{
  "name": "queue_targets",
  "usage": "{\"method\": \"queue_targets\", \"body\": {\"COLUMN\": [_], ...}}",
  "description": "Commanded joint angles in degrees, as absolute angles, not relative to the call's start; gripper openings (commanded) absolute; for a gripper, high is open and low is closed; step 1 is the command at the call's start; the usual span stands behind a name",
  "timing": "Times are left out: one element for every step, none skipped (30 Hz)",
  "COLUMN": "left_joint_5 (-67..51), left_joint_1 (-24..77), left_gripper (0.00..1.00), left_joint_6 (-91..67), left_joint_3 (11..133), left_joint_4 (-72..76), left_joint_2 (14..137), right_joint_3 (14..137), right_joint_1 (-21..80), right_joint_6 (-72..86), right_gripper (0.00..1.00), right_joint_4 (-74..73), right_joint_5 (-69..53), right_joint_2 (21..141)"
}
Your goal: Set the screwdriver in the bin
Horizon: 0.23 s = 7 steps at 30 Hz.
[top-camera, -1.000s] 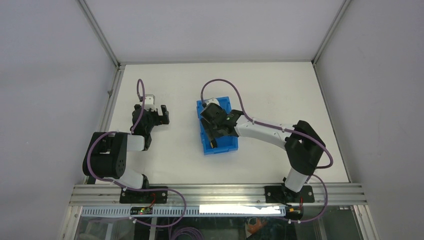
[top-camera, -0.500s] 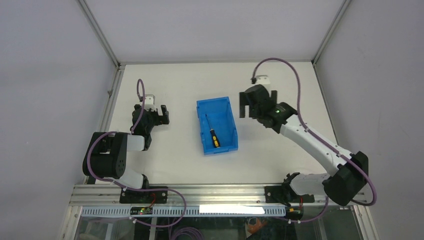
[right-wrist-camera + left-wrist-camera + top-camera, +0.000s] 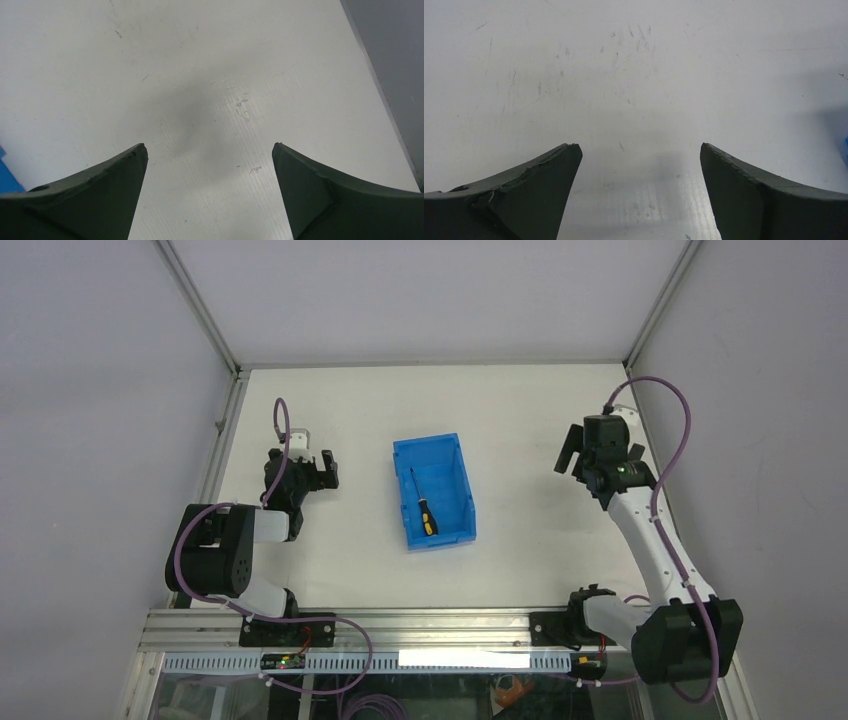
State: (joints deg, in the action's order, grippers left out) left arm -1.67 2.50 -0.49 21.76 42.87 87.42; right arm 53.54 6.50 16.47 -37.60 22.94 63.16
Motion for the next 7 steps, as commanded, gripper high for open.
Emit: {"method": "queue_targets", "body": {"left_joint_5": [-2.6, -2.6, -2.6, -2.6, -2.6, -2.6, -2.6], "left_joint_1": [2.1, 2.1, 2.1, 2.1, 2.1, 2.1, 2.1], "left_gripper": [0.99, 0.99, 0.99, 0.99, 0.99, 0.99, 0.99], "left_joint_6": [-0.6, -0.6, -0.6, -0.6, -0.6, -0.6, -0.6], "left_joint_3": [22.1, 22.2, 22.1, 22.1, 22.1, 22.1, 22.1], "left_joint_4": [45.6, 45.6, 45.6, 45.6, 45.6, 45.6, 45.6], "left_joint_2": [86.3, 86.3, 86.3, 86.2, 86.3, 86.3, 86.3], "right_joint_3": [53.3, 53.0, 52.6, 52.5, 52.5, 52.5, 52.6], "right_joint_1": [6.4, 6.4, 6.4, 6.4, 6.4, 6.4, 6.4], "right_joint_6": [16.7, 16.4, 16.4, 16.7, 16.8, 16.9, 17.2], "right_gripper": [0.99, 0.99, 0.99, 0.99, 0.99, 0.99, 0.99], "right_joint_4": [-35.8, -35.5, -35.3, -35.5, -35.6, -35.6, -35.6], "right_joint_5": [21.2, 20.6, 20.7, 21.0, 21.1, 21.3, 21.9], "right_joint_2": [60.7, 60.2, 59.8, 59.5, 59.2, 59.0, 58.7]}}
